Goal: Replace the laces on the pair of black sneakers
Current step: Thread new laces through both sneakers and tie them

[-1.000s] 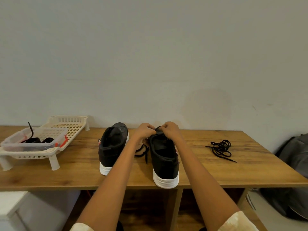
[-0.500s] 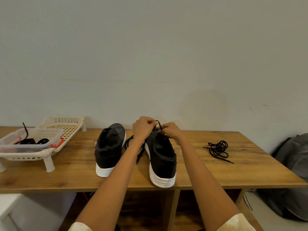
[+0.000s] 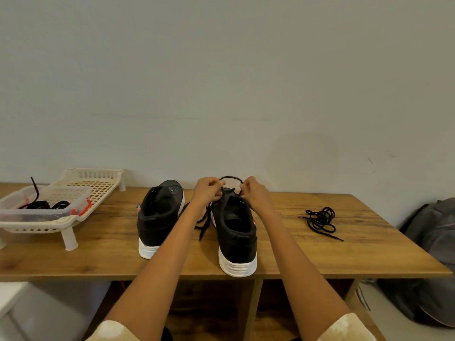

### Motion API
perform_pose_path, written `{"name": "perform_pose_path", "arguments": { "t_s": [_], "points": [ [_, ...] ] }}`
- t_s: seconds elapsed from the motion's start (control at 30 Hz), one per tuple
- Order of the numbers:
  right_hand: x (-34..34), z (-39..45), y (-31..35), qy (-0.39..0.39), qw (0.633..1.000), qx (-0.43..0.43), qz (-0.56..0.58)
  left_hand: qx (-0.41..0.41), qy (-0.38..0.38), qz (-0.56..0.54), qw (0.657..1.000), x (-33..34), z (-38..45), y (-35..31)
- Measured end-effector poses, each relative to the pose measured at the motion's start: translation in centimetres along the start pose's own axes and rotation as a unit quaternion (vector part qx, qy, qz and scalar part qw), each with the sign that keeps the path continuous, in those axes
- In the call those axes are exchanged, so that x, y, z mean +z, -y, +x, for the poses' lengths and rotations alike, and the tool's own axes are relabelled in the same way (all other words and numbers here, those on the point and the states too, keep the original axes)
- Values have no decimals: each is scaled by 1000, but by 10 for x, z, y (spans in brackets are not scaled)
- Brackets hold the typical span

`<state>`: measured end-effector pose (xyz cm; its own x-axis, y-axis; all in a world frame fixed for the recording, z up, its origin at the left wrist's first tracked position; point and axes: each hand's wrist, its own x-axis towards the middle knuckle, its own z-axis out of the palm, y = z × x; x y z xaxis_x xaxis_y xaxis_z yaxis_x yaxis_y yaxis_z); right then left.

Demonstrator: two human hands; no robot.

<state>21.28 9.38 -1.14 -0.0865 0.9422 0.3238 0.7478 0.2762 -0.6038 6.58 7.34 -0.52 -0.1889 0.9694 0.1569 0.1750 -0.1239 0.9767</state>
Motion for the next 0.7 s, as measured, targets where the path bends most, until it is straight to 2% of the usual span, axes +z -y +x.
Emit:
{"name": "perform_pose_path", "arguments": {
  "t_s": [0.07,0.2,0.33,0.43,0.53,0.63,0.7],
  "points": [
    [1,2,5,-34,998,-1,44,4,26,39,999,3,-1,2],
    [2,4,11,-54,995,-36,73,19,89,130,987,12,-2,0],
    [2,5,9,-60,989,-60,119,23,96,166,981,16,0,0],
    [3,1,4,-59,981,-33,182,32,86,200,976,18,2,3],
    [4,-1,0,-65,978,0,198,46,70,183,980,11,5,-1],
    [5,-2,-3,-56,971,25,233,59,85,229,968,-4,8,-3],
    [4,-2,-5,-47,966,37,252,29,114,280,953,-16,7,-1]
  ]
}}
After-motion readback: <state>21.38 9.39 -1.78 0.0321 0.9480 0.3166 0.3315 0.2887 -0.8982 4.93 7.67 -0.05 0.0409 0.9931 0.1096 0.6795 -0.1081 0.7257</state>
